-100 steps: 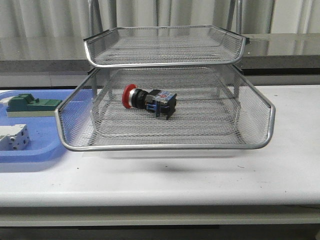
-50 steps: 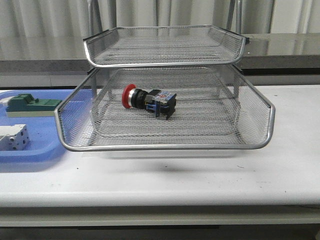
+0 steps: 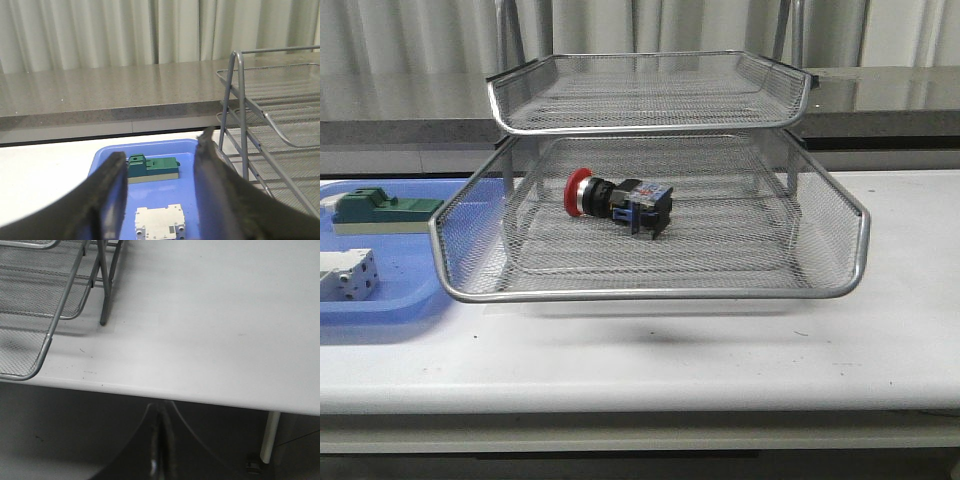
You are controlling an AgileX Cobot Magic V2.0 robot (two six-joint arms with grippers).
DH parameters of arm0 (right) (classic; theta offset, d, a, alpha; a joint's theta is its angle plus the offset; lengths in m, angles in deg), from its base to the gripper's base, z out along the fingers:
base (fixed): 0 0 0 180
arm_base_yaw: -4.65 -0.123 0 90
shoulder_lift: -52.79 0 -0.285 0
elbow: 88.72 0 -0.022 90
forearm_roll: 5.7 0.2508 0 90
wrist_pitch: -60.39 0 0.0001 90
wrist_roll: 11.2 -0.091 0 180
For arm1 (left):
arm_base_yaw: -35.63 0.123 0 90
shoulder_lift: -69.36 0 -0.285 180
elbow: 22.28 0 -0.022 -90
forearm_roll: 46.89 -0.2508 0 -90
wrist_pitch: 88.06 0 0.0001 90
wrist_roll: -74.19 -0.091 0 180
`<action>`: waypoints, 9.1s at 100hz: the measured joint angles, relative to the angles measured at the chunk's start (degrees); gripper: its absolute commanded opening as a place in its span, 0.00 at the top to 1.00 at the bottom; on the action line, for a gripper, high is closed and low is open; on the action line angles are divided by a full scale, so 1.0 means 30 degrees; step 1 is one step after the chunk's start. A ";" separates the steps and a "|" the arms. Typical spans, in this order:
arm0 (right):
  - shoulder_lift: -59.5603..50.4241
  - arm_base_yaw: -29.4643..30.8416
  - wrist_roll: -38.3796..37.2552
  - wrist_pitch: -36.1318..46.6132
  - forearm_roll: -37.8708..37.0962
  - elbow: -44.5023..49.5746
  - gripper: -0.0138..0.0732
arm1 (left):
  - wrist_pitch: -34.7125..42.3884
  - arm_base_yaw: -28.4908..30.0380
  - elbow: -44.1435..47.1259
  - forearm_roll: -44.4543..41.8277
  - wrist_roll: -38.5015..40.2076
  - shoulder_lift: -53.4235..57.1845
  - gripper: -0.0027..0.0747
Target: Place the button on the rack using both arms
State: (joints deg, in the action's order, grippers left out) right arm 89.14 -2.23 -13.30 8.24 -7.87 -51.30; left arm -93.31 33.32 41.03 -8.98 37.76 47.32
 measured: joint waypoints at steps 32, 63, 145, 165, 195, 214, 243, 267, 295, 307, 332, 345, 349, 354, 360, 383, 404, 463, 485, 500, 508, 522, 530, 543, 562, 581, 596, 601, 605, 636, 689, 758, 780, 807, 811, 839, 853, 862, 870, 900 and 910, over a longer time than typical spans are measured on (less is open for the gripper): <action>0.0000 0.0000 0.0000 0.0000 0.0000 0.0000 0.92 | 0.0000 0.0000 0.0000 0.0000 0.0000 0.0000 0.99; 0.0000 0.0000 0.0000 0.0000 0.0000 0.0000 0.92 | 0.0000 0.0000 0.0000 0.0000 0.0000 0.0000 0.99; 0.8674 0.0000 0.4742 0.1245 0.9131 -0.0029 0.92 | 0.0000 0.0000 0.0000 0.0000 0.0000 0.0000 0.99; 1.1026 -0.1083 0.6197 0.1720 1.0387 -0.0029 0.92 | 0.0000 0.0000 0.0000 0.0000 0.0000 0.0000 0.99; 1.3726 -0.5818 0.6369 0.4150 1.0688 -0.0029 0.92 | 0.0000 0.0000 0.0000 0.0000 0.0000 0.0000 0.99; 1.5497 -0.8366 0.6400 0.6170 1.0771 -0.0072 0.92 | 0.0000 0.0000 0.0000 0.0000 0.0000 0.0000 0.99; 1.7377 -1.0904 0.6400 0.9921 1.0846 -0.0114 0.92 | 0.0000 0.0000 0.0000 0.0000 0.0000 0.0000 0.99; 1.8842 -1.1361 0.6400 1.1973 1.0855 -0.0157 0.92 | 0.0000 0.0000 0.0000 0.0000 0.0000 0.0000 0.99; 1.9416 -1.1577 0.6525 1.3527 1.0968 -0.0245 0.92 | 0.0000 0.0000 0.0000 0.0000 0.0000 0.0000 0.99; 1.9670 -1.1625 0.6809 1.4493 1.0968 -0.0245 0.92 | 0.0000 0.0000 0.0000 0.0000 0.0000 0.0000 0.99; 2.0082 -1.1585 0.6899 1.5274 1.0779 -0.0350 0.92 | 0.0000 0.0000 0.0000 0.0000 0.0000 0.0000 0.99; 2.0836 -1.1459 0.6899 1.6522 1.0552 -0.1387 0.92 | 0.0000 0.0000 0.0000 0.0000 0.0000 0.0000 0.99; 2.1085 -1.1411 0.6899 1.6800 1.0418 -0.1701 0.92 | 0.0000 0.0000 0.0000 0.0000 0.0000 0.0000 0.99; 2.1373 -1.1361 0.6899 1.6944 1.0295 -0.2130 0.92 | 0.0000 0.0000 0.0000 0.0000 0.0000 0.0000 0.99; 2.1701 -1.1275 0.6899 1.6989 1.0259 -0.2702 0.92 | 0.0000 0.0000 0.0000 0.0000 0.0000 0.0000 0.99; 2.3130 -0.9755 0.6992 1.6905 0.9885 -0.4729 0.92 | 0.0000 0.0000 0.0000 0.0000 0.0000 0.0000 0.99; 2.3436 -0.8657 0.7001 1.5802 0.9477 -0.5743 0.92 | 0.0000 0.0000 0.0000 0.0000 0.0000 0.0000 0.99; 2.0375 -0.8903 0.7031 1.3267 0.9322 -0.5238 0.91 | 0.0000 0.0000 0.0000 0.0000 0.0000 0.0000 0.99; 1.7285 -0.7733 0.7031 1.3135 0.9322 -0.3169 0.91 | 0.0000 0.0000 0.0000 0.0000 0.0000 0.0000 0.99; 1.4929 -0.5975 0.7031 1.2912 0.9298 -0.1617 0.91 | 0.0000 0.0000 0.0000 0.0000 0.0000 0.0000 0.99; 1.3516 -0.4821 0.7031 1.2555 0.8978 -0.0936 0.91 | 0.0000 0.0000 0.0000 0.0000 0.0000 0.0000 0.99; 1.1197 -0.3007 0.7031 1.1413 0.7998 -0.0173 0.91 | 0.0000 0.0000 0.0000 0.0000 0.0000 0.0000 0.99; 0.9861 -0.2092 0.7031 1.0789 0.7451 0.0200 0.91 | 0.0000 0.0000 0.0000 0.0000 0.0000 0.0000 0.99; 0.7345 -0.0824 0.7031 1.0119 0.6716 0.0862 0.91 | 0.0000 0.0000 0.0000 0.0000 0.0000 0.0000 0.99; 0.3546 -0.0149 0.7031 0.9464 0.6260 0.1985 0.91 | 0.0000 0.0000 0.0000 0.0000 0.0000 0.0000 0.99; -0.0024 -0.0154 0.7044 0.8975 0.5856 0.3410 0.91 | 0.0000 0.0000 0.0000 0.0000 0.0000 0.0000 0.99; -0.2257 -0.0143 0.7044 0.8767 0.5693 0.4405 0.91 | 0.0000 0.0000 0.0000 0.0000 0.0000 0.0000 0.99; -0.2768 -0.0143 0.7044 0.8688 0.5650 0.4607 0.91 | 0.0000 0.0000 0.0000 0.0000 0.0000 0.0000 0.99; -0.3046 -0.0143 0.7044 0.8600 0.5650 0.4693 0.91 | 0.0000 0.0000 0.0000 0.0000 0.0000 0.0000 0.99; -0.3429 -0.0143 0.7044 0.8178 0.5589 0.4777 0.91 | 0.0000 0.0000 0.0000 0.0000 0.0000 0.0000 0.99; -0.3429 -0.0143 0.7075 0.8135 0.5589 0.4777 0.91 | 0.0000 0.0000 0.0000 0.0000 0.0000 0.0000 0.99; -0.6809 -0.0143 -0.1407 1.2244 -0.1526 0.8863 0.91 | 0.0000 0.0000 0.0000 0.0000 0.0000 0.0000 0.99; -0.9529 0.0183 -0.1639 1.2401 -0.1699 1.0824 0.91 | 0.0000 0.0000 0.0000 0.0000 0.0000 0.0000 0.99; -0.9706 0.1055 -0.1656 1.3907 -0.1699 1.2646 0.91 | 0.0000 0.0000 0.0000 0.0000 0.0000 0.0000 0.99; -0.9706 0.1055 -0.1656 1.4482 -0.1699 1.2908 0.91 | 0.0000 0.0000 0.0000 0.0000 0.0000 0.0000 0.99; -0.9706 0.1066 -0.1656 1.7213 -0.1699 1.3756 0.91 | 0.0000 0.0000 0.0000 0.0000 0.0000 0.0000 0.99; -0.9706 0.1066 -0.1656 1.7383 -0.1699 1.3756 0.91 | 0.0000 0.0000 0.0000 0.0000 0.0000 0.0000 0.99; -0.9706 0.1066 -0.1656 1.7383 -0.1699 1.3756 0.91 | 0.0000 0.0000 0.0000 0.0000 0.0000 0.0000 0.99; -0.9706 0.1066 -0.1685 1.7383 -0.1699 1.3756 0.91 | 0.0000 0.0000 0.0000 0.0000 0.0000 0.0000 0.99; -0.9706 0.1066 -0.1685 1.7383 -0.1699 1.3756 0.91 | 0.0000 0.0000 0.0000 0.0000 0.0000 0.0000 0.99; -0.9706 0.1066 -0.1685 1.7383 -0.1699 1.3756 0.91 | 0.0000 0.0000 0.0000 0.0000 0.0000 0.0000 0.99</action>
State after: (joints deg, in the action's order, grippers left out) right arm 60.02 0.97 -18.35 60.39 -12.97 -10.04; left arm -93.31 33.32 41.03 -8.98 37.76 47.32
